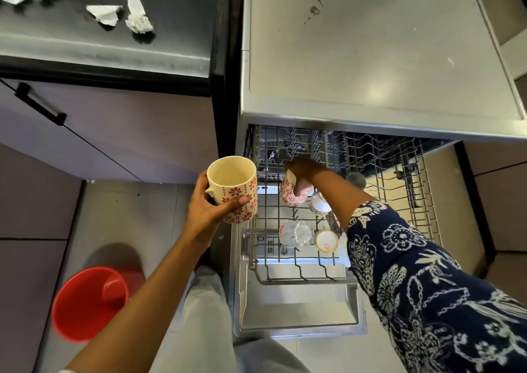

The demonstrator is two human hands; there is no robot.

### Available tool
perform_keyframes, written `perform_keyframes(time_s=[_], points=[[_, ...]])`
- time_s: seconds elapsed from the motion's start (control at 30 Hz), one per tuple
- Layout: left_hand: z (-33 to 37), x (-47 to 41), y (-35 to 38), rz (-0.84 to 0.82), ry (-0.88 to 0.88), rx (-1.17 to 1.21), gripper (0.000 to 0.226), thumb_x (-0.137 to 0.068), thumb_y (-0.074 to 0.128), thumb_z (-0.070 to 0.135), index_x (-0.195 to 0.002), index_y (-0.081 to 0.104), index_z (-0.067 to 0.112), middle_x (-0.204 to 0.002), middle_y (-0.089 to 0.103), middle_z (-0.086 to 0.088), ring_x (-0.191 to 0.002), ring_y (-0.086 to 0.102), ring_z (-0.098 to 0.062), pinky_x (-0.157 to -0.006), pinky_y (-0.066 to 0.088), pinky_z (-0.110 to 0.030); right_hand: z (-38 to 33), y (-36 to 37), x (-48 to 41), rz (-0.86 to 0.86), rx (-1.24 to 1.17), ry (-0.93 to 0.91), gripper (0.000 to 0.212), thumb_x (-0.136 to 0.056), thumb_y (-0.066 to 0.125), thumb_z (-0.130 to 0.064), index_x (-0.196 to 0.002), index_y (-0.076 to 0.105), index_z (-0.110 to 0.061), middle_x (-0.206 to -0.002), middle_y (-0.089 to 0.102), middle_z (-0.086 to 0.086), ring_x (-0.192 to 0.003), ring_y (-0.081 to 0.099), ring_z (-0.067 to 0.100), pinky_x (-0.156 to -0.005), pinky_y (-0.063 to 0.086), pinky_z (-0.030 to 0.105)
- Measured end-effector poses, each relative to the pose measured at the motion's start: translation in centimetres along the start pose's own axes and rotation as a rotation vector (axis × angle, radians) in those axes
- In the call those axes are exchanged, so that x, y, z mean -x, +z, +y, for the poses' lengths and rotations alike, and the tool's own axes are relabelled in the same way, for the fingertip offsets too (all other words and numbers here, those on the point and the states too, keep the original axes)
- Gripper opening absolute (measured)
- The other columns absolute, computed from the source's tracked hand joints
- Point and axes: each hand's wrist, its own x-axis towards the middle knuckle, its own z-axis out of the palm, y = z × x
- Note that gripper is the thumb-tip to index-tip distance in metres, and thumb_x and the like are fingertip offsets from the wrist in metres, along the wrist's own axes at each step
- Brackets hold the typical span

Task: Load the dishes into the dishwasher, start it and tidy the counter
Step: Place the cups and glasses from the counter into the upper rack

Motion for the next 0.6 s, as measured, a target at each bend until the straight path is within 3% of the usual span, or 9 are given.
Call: perform_keyframes(time_s=[0.13,0.3,0.47,0.6], points=[[-0.1,-0.1,0.2,0.001,-0.005,-0.008,0.103,-0.023,0.085,0.067,-0.115,0.047,0.038,-0.111,0.06,0.009,-0.092,0.064,0.001,-0.066,0.053,-0.017,0.3,0.1,0.6,0.041,0.005,-0.03,0.095,-0.064,0.083,-0.027,-0.144,0.033,-0.021,-0.148,0.035,0.011,-0.129,0.041,0.035,-0.101,0.042,0.035],[-0.2,-0.3,0.4,-0.003,-0.011,-0.015,0.103,-0.024,0.085,0.067,-0.115,0.047,0.038,-0.111,0.059,0.009,-0.092,0.064,0.003,-0.066,0.053,-0.017,0.2,-0.2,0.9,0.061,0.089,-0.046,0.094,-0.066,0.081,-0.033,-0.145,0.03,-0.023,-0.15,0.033,0.008,-0.133,0.038,0.033,-0.106,0.037,0.04],[-0.2,-0.6,0.2,-0.007,-0.017,-0.028,0.102,-0.024,0.084,0.068,-0.115,0.047,0.039,-0.112,0.059,0.01,-0.095,0.063,-0.001,-0.068,0.053,-0.017,0.4,-0.9,1.0,0.063,0.019,-0.022,0.088,-0.066,0.081,-0.035,-0.141,0.036,-0.025,-0.145,0.04,0.007,-0.127,0.044,0.032,-0.097,0.044,0.036],[-0.3,-0.8,0.1,0.003,-0.015,-0.024,0.103,-0.025,0.085,0.067,-0.117,0.046,0.039,-0.114,0.059,0.008,-0.096,0.063,-0.001,-0.069,0.053,-0.017,0.3,-0.9,1.1,0.095,0.032,0.009,0.095,-0.066,0.079,-0.041,-0.145,0.029,-0.024,-0.146,0.04,0.007,-0.127,0.044,0.033,-0.097,0.045,0.037]])
